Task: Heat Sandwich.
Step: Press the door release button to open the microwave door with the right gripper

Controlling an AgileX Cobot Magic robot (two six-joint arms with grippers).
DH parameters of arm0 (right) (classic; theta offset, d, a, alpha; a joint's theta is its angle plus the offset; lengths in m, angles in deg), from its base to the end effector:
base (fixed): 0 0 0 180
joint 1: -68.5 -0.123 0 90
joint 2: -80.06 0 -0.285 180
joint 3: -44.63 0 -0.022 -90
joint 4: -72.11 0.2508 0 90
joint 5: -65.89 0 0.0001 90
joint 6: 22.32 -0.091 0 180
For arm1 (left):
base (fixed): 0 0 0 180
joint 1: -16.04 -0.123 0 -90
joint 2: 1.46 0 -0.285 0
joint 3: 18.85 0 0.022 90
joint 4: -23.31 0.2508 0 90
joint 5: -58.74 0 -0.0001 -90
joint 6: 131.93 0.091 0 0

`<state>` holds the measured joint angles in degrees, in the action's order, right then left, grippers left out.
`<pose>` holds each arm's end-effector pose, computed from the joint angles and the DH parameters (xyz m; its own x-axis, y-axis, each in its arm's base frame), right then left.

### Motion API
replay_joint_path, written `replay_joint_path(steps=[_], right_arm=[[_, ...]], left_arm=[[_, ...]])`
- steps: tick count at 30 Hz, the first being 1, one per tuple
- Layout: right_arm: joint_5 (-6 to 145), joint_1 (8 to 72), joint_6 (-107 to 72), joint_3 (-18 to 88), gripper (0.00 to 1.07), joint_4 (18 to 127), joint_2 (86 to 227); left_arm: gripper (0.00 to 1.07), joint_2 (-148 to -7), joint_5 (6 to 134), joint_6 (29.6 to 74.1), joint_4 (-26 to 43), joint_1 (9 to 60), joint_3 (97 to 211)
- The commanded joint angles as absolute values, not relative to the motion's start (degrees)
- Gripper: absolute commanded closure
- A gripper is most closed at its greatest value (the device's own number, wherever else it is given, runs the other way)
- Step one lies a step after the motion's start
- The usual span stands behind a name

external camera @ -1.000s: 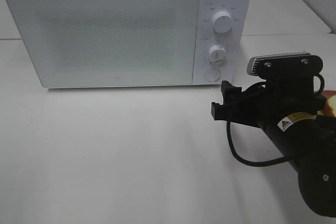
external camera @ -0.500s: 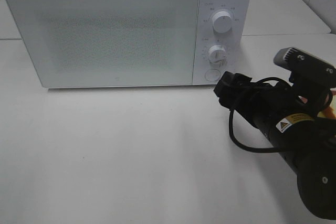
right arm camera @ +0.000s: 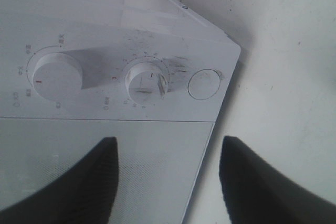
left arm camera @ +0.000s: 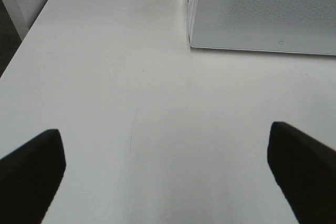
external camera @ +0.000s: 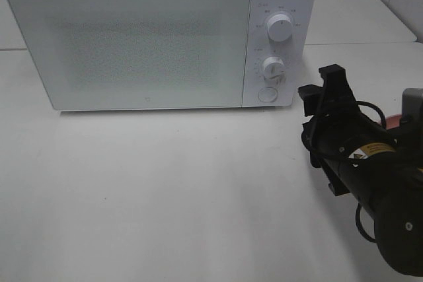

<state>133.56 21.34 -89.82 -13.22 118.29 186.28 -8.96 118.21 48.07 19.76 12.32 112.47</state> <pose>0.2044 0.1311 0.1442 -0.1099 0.9766 -0.1851 0.1714 0.2020 0.9643 -0.0042 -0.0051 0.2787 -0.4305 -0.0595 -0.9006 -0.0304 0.9982 -0.0514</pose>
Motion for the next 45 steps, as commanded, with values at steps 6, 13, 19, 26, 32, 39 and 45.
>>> replay_joint_path(steps=[6,13,19,26,32,39,45], right_arm=[[134.02,21.17,-94.97,-12.94,0.86,117.95,186.28],[132.59,21.17,-95.32,-12.94,1.07,117.95,186.28],[127.20,21.17,-99.27,-12.94,1.07,118.18,186.28],[126.74,21.28,-98.35,-12.48,1.07,118.40,187.31],[126.69,21.28,-99.96,-10.19,1.06,117.72,192.24],[126.46,22.32,-100.64,-6.98,1.07,116.34,196.07],[125.08,27.82,-102.71,-4.11,1.07,108.09,198.25]], left_arm=[[0.06,-7.47,117.64,48.07,19.64,12.61,112.24],[0.06,-7.47,117.64,48.07,19.64,12.61,112.24],[0.06,-7.47,117.64,48.07,19.64,12.61,112.24],[0.06,-7.47,117.64,48.07,19.64,12.61,112.24],[0.06,-7.47,117.64,48.07,19.64,12.61,112.24],[0.06,-7.47,117.64,48.07,19.64,12.61,112.24],[0.06,-7.47,117.64,48.07,19.64,12.61,112.24]])
